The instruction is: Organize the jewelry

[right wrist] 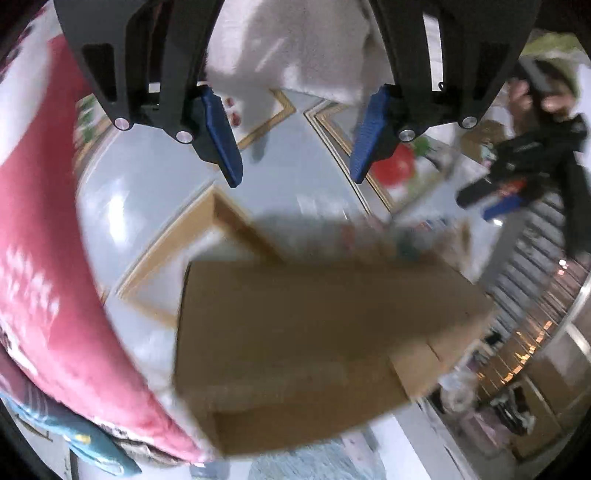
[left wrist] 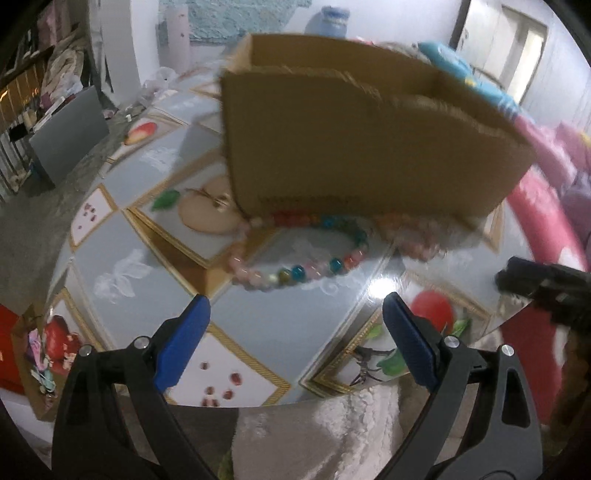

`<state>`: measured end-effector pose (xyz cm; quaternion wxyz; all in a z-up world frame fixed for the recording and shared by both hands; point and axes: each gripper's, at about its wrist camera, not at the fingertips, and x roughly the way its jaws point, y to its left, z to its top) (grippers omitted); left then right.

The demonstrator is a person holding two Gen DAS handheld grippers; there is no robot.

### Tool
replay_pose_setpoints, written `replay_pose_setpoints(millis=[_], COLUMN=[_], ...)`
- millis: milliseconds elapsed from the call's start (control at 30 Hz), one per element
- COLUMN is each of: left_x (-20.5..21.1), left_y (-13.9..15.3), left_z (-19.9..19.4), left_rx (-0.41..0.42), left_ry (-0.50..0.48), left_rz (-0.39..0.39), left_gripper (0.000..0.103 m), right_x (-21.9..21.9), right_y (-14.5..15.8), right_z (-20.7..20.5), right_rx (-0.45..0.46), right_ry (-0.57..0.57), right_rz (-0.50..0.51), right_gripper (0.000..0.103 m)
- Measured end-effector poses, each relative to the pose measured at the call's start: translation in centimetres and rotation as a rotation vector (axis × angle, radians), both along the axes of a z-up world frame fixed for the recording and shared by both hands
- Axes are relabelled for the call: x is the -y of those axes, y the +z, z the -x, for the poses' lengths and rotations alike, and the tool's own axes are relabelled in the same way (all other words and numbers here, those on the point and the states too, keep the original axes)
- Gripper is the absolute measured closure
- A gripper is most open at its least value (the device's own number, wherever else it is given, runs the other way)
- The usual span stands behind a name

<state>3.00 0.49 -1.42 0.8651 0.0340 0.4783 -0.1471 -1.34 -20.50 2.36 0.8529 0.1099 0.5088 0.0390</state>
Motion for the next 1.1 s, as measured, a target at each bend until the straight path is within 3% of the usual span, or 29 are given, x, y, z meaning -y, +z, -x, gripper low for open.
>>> replay_pose_setpoints(millis=[67,167,233,433,700,1100], left_x=[0.8,1.2,0.9,0.8,0.7,0.5], left_y=[-0.8,-1.7,-2.1,-2.4,-2.8,-2.8], left_z=[0.1,0.1,0.1,0.0,-0.6,-0.8], left_rx=[-0.003,-0.015,-0.021,-0.022,-0.014,-0.045], left_ry=[-0.013,-0.014,-0.005,0.006,0.015,0.030], left_rz=[-0.054,-0.112,-0.103,-0.121,-0.127,-0.122], left_gripper=[0.012,0.012,0.012,0.008,0.007,0.007], right_x=[-1.4,-2.9,-4.1,-5.4,-6.7,-5.1], right_y=[-0.1,-0.3,-0.6,-0.6,-0.7,-2.5], right_z=[0.1,-0.5,-0.7,-1.2,-1.3,0.1], right_rx=[0.046,0.065,0.070,0.065,0.054,0.066], right_ry=[-0.001,0.005,0.018,0.038,0.059,0.043], right_rz=[0.081,0.173,0.218,0.239,0.250,0.245], right_gripper=[0.042,0.031,0.022,0.008,0.006,0.006])
